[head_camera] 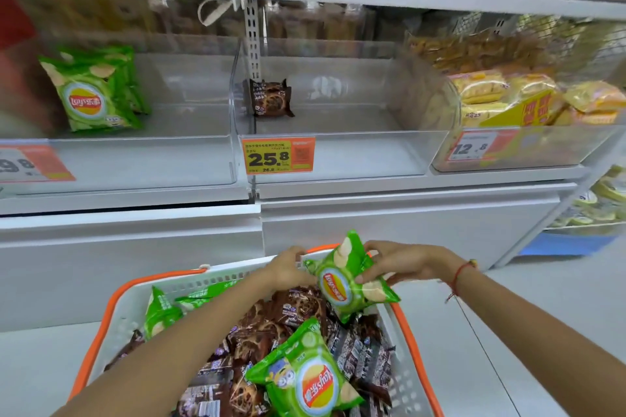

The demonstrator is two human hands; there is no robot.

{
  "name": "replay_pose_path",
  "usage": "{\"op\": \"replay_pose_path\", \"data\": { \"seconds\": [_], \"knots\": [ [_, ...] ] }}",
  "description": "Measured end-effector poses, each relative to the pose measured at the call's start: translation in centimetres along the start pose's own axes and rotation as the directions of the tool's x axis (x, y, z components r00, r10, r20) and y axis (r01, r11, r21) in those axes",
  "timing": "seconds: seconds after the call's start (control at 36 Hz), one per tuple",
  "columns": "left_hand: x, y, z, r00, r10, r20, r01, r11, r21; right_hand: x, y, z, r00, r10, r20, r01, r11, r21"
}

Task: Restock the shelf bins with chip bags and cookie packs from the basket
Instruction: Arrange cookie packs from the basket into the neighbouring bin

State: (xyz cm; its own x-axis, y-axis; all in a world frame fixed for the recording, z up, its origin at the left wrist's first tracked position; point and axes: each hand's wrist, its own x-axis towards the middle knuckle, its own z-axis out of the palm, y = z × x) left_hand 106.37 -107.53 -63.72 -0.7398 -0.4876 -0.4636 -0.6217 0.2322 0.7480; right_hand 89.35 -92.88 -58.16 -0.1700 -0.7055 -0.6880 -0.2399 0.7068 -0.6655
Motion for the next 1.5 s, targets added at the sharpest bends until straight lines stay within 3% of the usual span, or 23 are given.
{"op": "replay_pose_path", "data": {
  "seconds": [0.08,0.17,0.31,0.44,0.56,0.61,0.67,0.72,0.75,0.78,0.86,0.92,1.06,1.17,1.25,1.33,1.42,1.5],
  "knots": [
    [-1.9,1.1,-2.2,0.987,-0.072,0.142,0.092,0.987,-0.135,-2.1,-1.4,-1.5,0.996,-0.064,0.066,0.054,0.99,0.131],
    [-4.7,2.4,-4.4,0.971,0.011,0.24,0.045,0.974,-0.224,-4.5,-3.3,-2.2,0.978,-0.132,0.159,0.104,0.979,0.178],
    [-8.7,4.2,-7.3,0.939,0.124,0.319,0.019,0.912,-0.41,-7.3,-7.2,-2.1,0.964,-0.25,0.091,0.23,0.954,0.19],
    [-10.6,3.9,-9.3,0.956,0.238,0.171,-0.088,0.791,-0.605,-8.3,-10.7,-0.5,0.914,-0.401,-0.06,0.399,0.862,0.311],
    [-12.2,4.5,-11.2,0.96,0.277,-0.044,-0.242,0.739,-0.629,-7.9,-13.0,1.0,0.867,-0.453,-0.207,0.488,0.856,0.17],
    [-13.3,4.7,-12.6,0.945,0.303,-0.126,-0.321,0.773,-0.547,-8.1,-14.3,1.5,0.766,-0.498,-0.407,0.539,0.842,-0.018],
    [-14.3,4.9,-14.3,0.925,0.298,-0.236,-0.374,0.824,-0.427,-8.6,-15.8,2.0,0.541,-0.604,-0.585,0.593,0.767,-0.244],
    [-15.1,5.1,-16.1,0.887,0.323,-0.329,-0.414,0.872,-0.26,-9.5,-17.5,2.3,0.322,-0.727,-0.606,0.587,0.656,-0.475],
    [-15.5,5.2,-16.9,0.87,0.348,-0.35,-0.427,0.886,-0.181,-10.0,-18.5,2.6,0.272,-0.782,-0.561,0.562,0.602,-0.567],
    [-15.9,5.4,-17.6,0.858,0.37,-0.357,-0.438,0.89,-0.129,-10.4,-19.6,2.9,0.291,-0.819,-0.495,0.533,0.568,-0.627],
    [-17.2,5.8,-19.1,0.834,0.426,-0.35,-0.477,0.876,-0.071,-10.8,-22.9,4.5,0.642,-0.737,-0.211,0.425,0.572,-0.702],
    [-17.8,6.0,-20.0,0.82,0.44,-0.365,-0.478,0.878,-0.017,-10.0,-24.7,5.5,0.752,-0.649,-0.12,0.399,0.592,-0.7],
    [-18.9,4.8,-22.9,0.781,0.404,-0.476,-0.51,0.853,-0.113,-7.4,-27.6,6.5,0.741,-0.629,-0.235,0.393,0.69,-0.608],
    [-18.9,2.6,-25.3,0.723,0.188,-0.665,-0.466,0.844,-0.268,-5.8,-29.6,7.2,0.656,-0.66,-0.365,0.525,0.747,-0.408],
    [-18.5,1.4,-26.4,0.712,0.035,-0.702,-0.405,0.836,-0.37,-4.4,-31.5,8.2,0.702,-0.592,-0.396,0.509,0.806,-0.302],
    [-18.1,0.7,-27.3,0.679,-0.066,-0.731,-0.402,0.8,-0.445,-3.2,-33.3,9.4,0.804,-0.485,-0.342,0.437,0.874,-0.212],
    [-17.4,0.5,-28.2,0.667,-0.085,-0.741,-0.438,0.759,-0.481,-1.6,-34.8,10.2,0.884,-0.416,-0.214,0.416,0.908,-0.048],
    [-16.6,0.5,-28.9,0.672,-0.077,-0.737,-0.428,0.771,-0.471,0.3,-36.1,10.8,0.912,-0.364,-0.188,0.392,0.909,0.14]
  ]
}}
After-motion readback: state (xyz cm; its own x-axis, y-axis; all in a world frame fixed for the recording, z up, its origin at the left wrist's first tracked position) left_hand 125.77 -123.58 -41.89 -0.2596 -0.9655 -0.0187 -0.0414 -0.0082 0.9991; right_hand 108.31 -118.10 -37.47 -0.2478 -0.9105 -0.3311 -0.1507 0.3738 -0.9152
